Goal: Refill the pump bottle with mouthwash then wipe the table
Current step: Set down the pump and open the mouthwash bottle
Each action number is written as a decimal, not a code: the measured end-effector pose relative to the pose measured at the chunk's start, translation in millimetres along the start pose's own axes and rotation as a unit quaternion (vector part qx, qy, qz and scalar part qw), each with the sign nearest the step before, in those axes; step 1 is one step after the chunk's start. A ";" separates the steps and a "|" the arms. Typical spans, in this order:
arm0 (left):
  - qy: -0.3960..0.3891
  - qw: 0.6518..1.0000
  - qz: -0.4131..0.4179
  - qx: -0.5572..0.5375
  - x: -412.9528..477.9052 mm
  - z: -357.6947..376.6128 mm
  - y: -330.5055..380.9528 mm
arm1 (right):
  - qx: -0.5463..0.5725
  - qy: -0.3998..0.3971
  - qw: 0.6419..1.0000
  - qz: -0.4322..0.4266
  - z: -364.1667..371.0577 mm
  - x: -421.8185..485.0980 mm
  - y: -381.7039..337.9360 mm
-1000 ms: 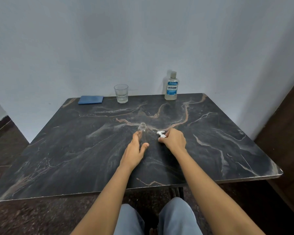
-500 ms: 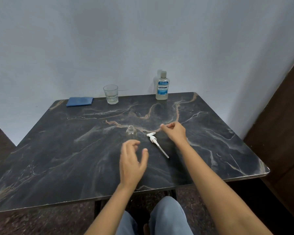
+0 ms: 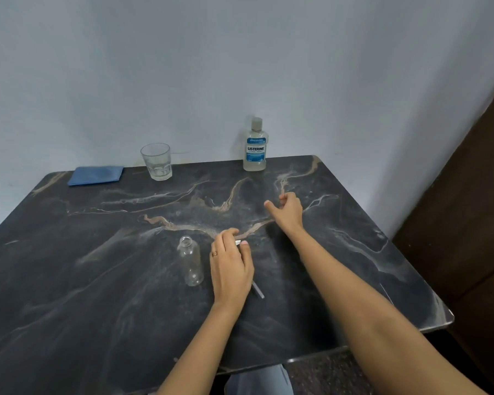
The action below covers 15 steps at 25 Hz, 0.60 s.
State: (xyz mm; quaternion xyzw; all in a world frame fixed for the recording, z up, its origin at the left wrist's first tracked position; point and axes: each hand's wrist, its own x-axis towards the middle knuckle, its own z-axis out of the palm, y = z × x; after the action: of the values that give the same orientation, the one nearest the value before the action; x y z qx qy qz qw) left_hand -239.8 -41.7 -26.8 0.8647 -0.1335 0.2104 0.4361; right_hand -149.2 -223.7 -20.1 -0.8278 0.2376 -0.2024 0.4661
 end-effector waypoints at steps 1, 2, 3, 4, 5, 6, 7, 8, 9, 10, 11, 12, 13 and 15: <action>-0.004 1.000 -0.012 0.002 1.5 3.0 -1.9 | 0.006 -0.003 1.000 0.001 7.1 12.6 -1.5; -0.006 1.000 -0.023 -0.001 2.3 5.1 -4.3 | 0.016 -0.004 1.000 0.002 14.8 25.8 -3.8; -0.011 0.999 -0.031 -0.008 2.4 5.7 -5.6 | 0.027 -0.001 1.000 0.002 21.8 38.3 -6.5; -0.019 0.999 -0.037 -0.015 2.4 5.3 -6.1 | 0.036 0.004 0.999 0.003 28.0 49.8 -9.6; -0.028 0.999 -0.042 -0.019 3.0 6.2 -6.9 | 0.042 0.009 0.999 0.007 34.5 62.9 -12.4; -0.038 0.998 -0.044 -0.019 2.9 6.9 -7.3 | 0.044 0.010 0.999 0.015 40.7 75.7 -14.7; -0.046 0.998 -0.045 -0.016 2.7 7.7 -7.4 | 0.044 0.007 0.999 0.024 46.4 87.8 -16.9; -0.052 0.997 -0.048 -0.014 2.7 8.0 -7.6 | 0.047 0.003 0.998 0.031 51.4 99.2 -18.9; -0.057 0.997 -0.052 -0.013 2.8 8.2 -7.6 | 0.057 -0.002 0.998 0.038 55.8 110.3 -21.4; -0.059 0.997 -0.057 -0.015 2.8 8.3 -7.5 | 0.074 -0.005 0.996 0.046 58.5 121.3 -24.4; -0.061 0.996 -0.062 -0.017 2.9 8.5 -7.7 | 0.089 -0.010 0.995 0.055 60.5 132.2 -27.6; -0.062 0.996 -0.066 -0.018 2.9 8.7 -7.8 | 0.097 -0.014 0.993 0.060 61.1 142.1 -30.6; -0.065 0.995 -0.067 -0.018 3.0 8.9 -7.6 | 0.101 -0.021 0.993 0.059 60.7 151.1 -33.1; -0.070 0.995 -0.070 -0.015 3.2 10.1 -8.2 | 0.107 -0.047 0.992 0.046 60.8 166.7 -37.1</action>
State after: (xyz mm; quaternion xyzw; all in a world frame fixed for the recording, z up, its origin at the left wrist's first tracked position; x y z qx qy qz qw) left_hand -231.1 -45.2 -36.4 0.8780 -0.1065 0.1162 0.4519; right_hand 26.5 -262.9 1.6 -0.7702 0.2300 -0.1657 0.5713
